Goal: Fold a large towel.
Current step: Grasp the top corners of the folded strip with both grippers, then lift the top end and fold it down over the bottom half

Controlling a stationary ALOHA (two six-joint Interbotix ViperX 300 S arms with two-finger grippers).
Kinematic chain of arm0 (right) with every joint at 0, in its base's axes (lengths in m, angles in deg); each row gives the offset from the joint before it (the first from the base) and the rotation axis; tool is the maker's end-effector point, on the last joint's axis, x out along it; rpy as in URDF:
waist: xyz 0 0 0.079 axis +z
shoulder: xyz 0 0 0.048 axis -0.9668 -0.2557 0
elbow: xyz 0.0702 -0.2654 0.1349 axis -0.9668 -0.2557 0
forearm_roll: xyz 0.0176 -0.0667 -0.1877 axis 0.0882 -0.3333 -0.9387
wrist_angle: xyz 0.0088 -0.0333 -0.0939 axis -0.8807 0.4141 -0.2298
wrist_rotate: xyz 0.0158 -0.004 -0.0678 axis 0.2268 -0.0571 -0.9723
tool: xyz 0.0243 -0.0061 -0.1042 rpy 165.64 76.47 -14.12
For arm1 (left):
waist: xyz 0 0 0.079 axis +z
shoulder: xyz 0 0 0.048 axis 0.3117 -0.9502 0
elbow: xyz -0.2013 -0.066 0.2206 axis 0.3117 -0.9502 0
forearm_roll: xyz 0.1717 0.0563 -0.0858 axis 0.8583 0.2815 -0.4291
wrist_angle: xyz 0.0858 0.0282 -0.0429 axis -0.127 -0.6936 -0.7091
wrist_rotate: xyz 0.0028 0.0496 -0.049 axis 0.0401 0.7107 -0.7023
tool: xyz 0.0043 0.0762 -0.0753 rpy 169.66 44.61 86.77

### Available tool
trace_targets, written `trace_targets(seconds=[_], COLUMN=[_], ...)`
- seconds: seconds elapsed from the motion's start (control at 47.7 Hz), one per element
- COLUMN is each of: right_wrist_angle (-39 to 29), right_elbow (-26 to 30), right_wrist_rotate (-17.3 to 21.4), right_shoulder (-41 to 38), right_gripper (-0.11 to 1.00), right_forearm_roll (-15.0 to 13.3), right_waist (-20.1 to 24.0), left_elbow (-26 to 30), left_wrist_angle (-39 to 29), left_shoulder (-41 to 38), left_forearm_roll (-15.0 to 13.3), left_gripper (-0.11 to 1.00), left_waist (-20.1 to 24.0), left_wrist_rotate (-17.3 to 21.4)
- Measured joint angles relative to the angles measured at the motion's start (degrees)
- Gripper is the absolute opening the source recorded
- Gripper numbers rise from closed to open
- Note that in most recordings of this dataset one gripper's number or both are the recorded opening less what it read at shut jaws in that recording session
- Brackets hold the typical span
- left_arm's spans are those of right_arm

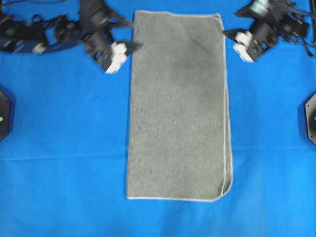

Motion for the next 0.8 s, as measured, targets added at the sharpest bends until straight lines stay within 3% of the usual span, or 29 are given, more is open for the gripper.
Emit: trace_targets(seconds=[0.105, 0.294, 0.587, 0.713, 0.797], right_wrist_angle=[0.44, 4.04, 6.68, 7.21, 7.29], right_elbow=[3.43, 7.65, 9.93, 10.37, 10.63], right_wrist_rotate=[0.0, -0.18, -0.35, -0.53, -0.53], right_shoulder=[-7.91, -18.54, -25.05, -25.84, -26.28], right_gripper=[0.66, 0.66, 0.66, 0.64, 0.5], right_forearm_roll=[-0.88, -1.76, -3.08, -4.48, -5.54], right_waist=[-2.02, -5.1, -8.61, -9.23, -9.23], left_elbow=[3.96, 9.14, 13.71, 14.85, 15.29], left_wrist_angle=[0.0, -0.09, 0.26, 0.53, -0.09], left_shoulder=[-6.33, -15.64, -24.96, -26.02, -26.1], left_forearm_roll=[0.09, 0.0, 0.09, 0.0, 0.09], left_gripper=[0.73, 0.72, 0.69, 0.6, 0.45], left_waist=[2.55, 6.59, 10.46, 10.2, 10.11], left_wrist_rotate=[2.02, 2.29, 2.46, 2.64, 3.08])
